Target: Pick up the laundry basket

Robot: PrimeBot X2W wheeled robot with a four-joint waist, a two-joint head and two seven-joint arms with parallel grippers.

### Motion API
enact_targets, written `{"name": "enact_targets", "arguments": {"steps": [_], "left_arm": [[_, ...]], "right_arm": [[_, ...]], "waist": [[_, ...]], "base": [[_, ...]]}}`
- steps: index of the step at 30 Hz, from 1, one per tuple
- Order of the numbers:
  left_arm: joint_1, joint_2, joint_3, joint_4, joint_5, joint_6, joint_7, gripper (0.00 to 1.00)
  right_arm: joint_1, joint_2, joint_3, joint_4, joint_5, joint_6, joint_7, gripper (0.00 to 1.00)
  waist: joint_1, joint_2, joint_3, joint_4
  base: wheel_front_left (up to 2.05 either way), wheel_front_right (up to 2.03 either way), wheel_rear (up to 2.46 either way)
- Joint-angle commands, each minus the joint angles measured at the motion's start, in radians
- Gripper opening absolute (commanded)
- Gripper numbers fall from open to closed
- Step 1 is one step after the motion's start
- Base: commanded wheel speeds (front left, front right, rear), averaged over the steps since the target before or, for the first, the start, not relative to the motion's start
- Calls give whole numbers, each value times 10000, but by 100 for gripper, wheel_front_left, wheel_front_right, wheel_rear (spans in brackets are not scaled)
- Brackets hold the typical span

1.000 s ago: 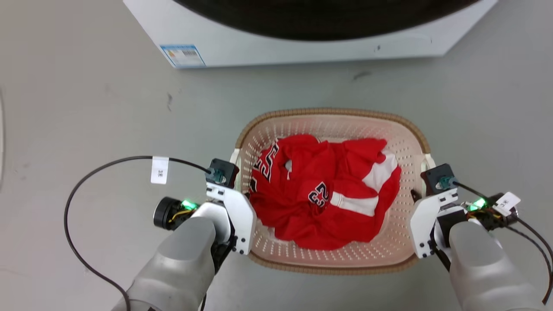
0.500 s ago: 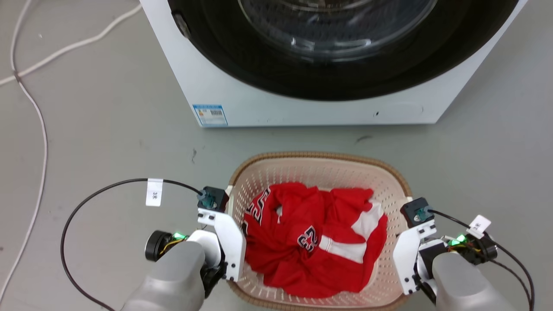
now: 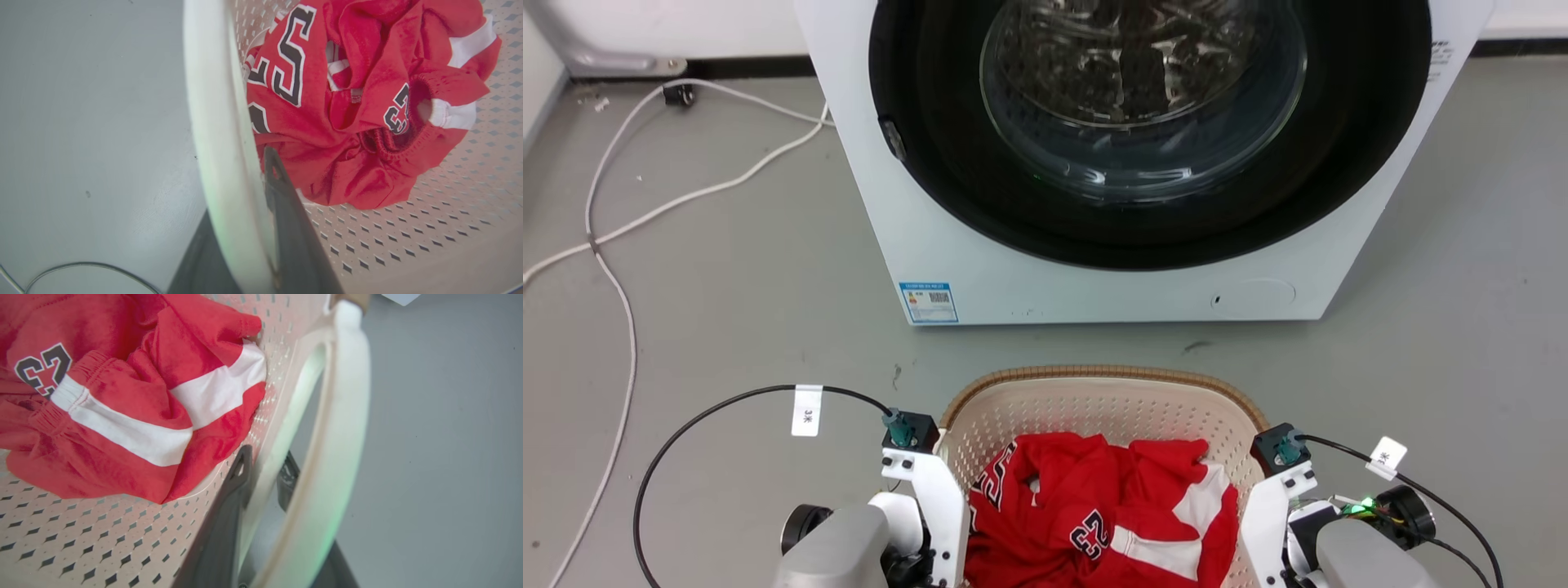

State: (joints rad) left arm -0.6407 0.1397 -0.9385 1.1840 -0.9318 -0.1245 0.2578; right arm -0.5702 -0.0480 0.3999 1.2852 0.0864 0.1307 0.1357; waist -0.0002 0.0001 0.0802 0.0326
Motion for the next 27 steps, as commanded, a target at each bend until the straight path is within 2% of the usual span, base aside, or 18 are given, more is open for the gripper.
{"name": "enact_targets", "arguments": {"steps": [1,12,27], "left_arm": [[97,48,-59,-113,-104,-87,87,0],[423,316,-446,-245,-809,-87,734,0],[558,408,-961,-66,-1381,-86,545,0]], "right_arm": [[160,-43,251,-59,149,0,79,0],[323,-40,1586,-103,1595,2,834,0],[243,-130,2901,-45,2825,12,931,0]], "waist": [[2,-1,-225,-10],[2,-1,-713,-28],[2,-1,-1035,-139]], "base": [[0,0,0],[0,0,0],[0,0,0]]}}
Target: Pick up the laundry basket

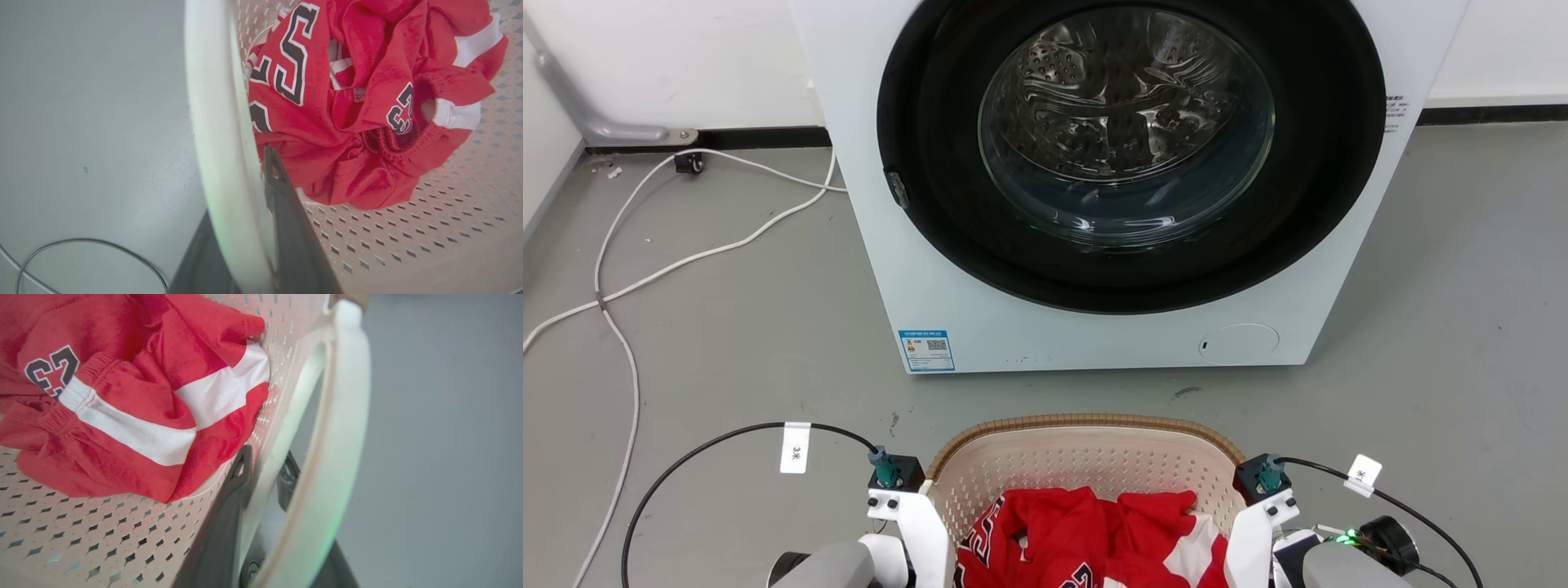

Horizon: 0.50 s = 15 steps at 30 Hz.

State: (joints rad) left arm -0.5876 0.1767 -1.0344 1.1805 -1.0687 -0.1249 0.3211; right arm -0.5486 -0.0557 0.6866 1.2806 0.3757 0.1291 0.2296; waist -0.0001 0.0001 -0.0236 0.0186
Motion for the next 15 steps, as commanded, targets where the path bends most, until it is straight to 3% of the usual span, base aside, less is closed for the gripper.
{"name": "enact_targets", "arguments": {"steps": [1,15], "left_arm": [[30,39,-34,-26,-13,-82,-99,0],[-31,13,-366,73,-323,-72,-297,0]], "right_arm": [[23,-64,95,3,-13,28,-5,0],[-7,-218,782,33,705,28,-54,0]], "waist": [[1,-1,-5,-10],[1,-1,-62,-88]], "base": [[0,0,0],[0,0,0]]}}
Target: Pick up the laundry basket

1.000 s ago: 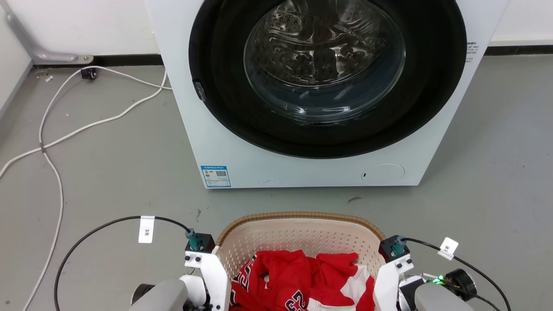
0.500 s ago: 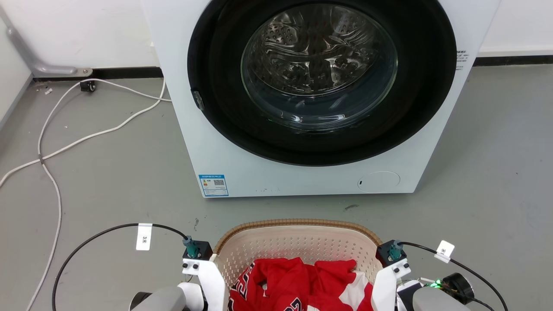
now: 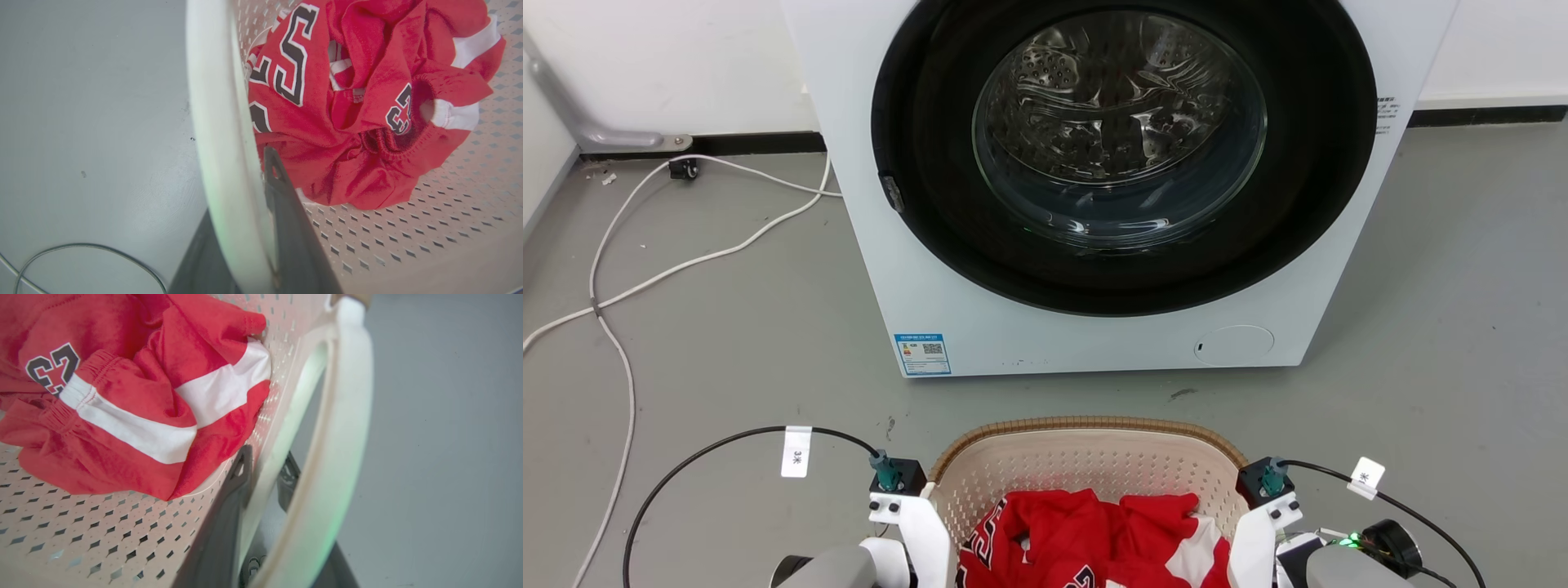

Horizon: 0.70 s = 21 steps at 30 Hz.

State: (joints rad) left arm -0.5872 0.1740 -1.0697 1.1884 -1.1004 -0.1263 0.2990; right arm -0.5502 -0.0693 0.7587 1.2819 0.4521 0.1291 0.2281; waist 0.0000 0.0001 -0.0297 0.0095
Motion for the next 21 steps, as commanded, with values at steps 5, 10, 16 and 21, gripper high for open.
{"name": "enact_targets", "arguments": {"steps": [5,10,16,21], "left_arm": [[-56,51,-158,7,-155,-59,-136,0],[-92,60,-275,-7,-252,-59,-174,0],[-109,87,-393,-13,-389,-59,-209,0],[-125,105,-487,-14,-474,-59,-228,0]], "right_arm": [[0,-122,347,31,233,28,-67,0],[-34,-146,525,38,429,28,-67,0],[-101,-146,721,43,621,28,-76,0],[-136,-151,870,48,786,28,-71,0]], "waist": [[0,-1,-3,18],[0,-1,3,47],[0,-1,28,40],[0,-1,31,15]], "base": [[0,0,0],[0,0,0],[0,0,0],[0,0,0]]}}
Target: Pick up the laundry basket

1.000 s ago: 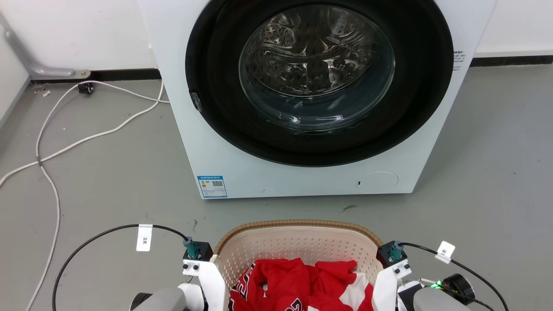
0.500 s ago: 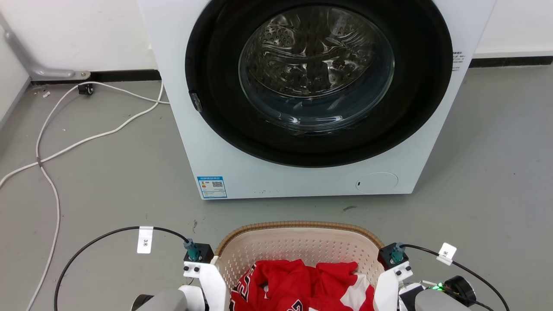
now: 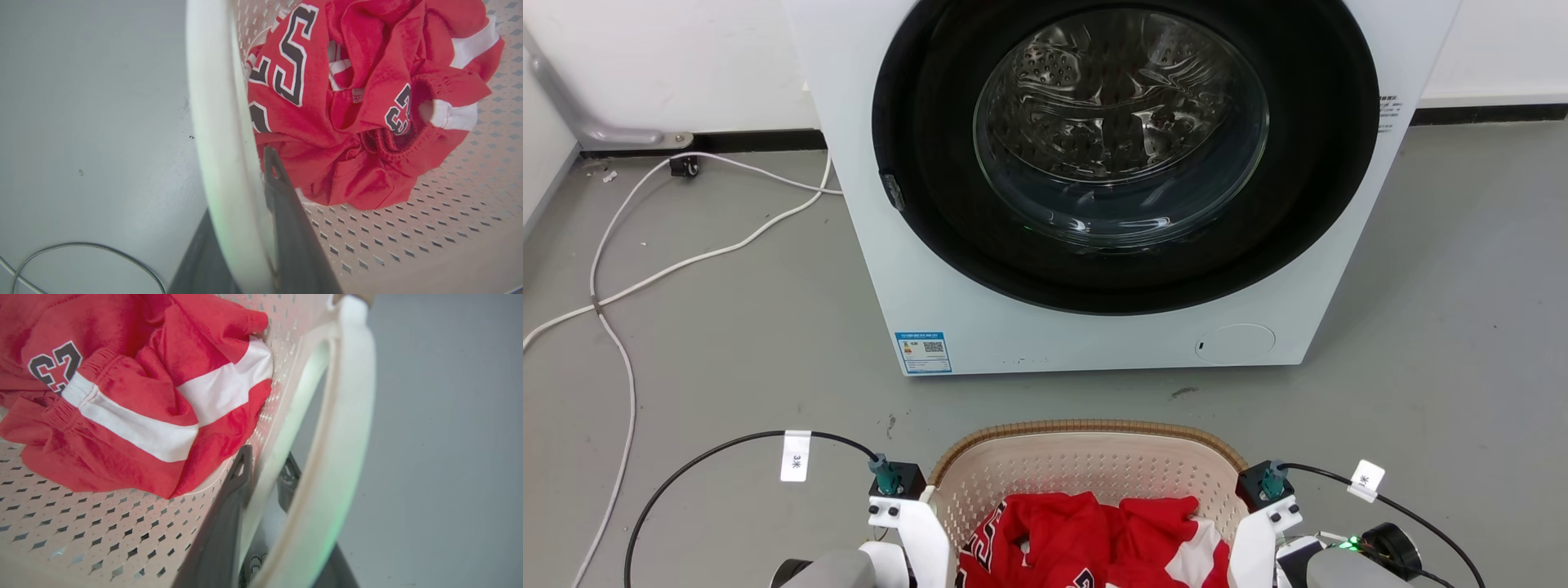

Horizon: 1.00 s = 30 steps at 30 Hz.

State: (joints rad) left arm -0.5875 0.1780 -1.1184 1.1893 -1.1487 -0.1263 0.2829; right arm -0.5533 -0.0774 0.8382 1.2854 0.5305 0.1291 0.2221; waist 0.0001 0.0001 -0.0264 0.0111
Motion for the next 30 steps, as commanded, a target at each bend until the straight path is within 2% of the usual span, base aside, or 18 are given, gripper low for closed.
{"name": "enact_targets", "arguments": {"steps": [1,30], "left_arm": [[-131,60,-19,-20,-22,-59,-77,0],[-199,25,-524,20,-555,-59,-167,0]], "right_arm": [[-110,-74,105,15,39,28,-20,0],[-153,-165,816,33,744,28,19,0]], "waist": [[-1,-1,-2,-4],[-1,-1,-22,-13]], "base": [[0,0,0],[0,0,0]]}}
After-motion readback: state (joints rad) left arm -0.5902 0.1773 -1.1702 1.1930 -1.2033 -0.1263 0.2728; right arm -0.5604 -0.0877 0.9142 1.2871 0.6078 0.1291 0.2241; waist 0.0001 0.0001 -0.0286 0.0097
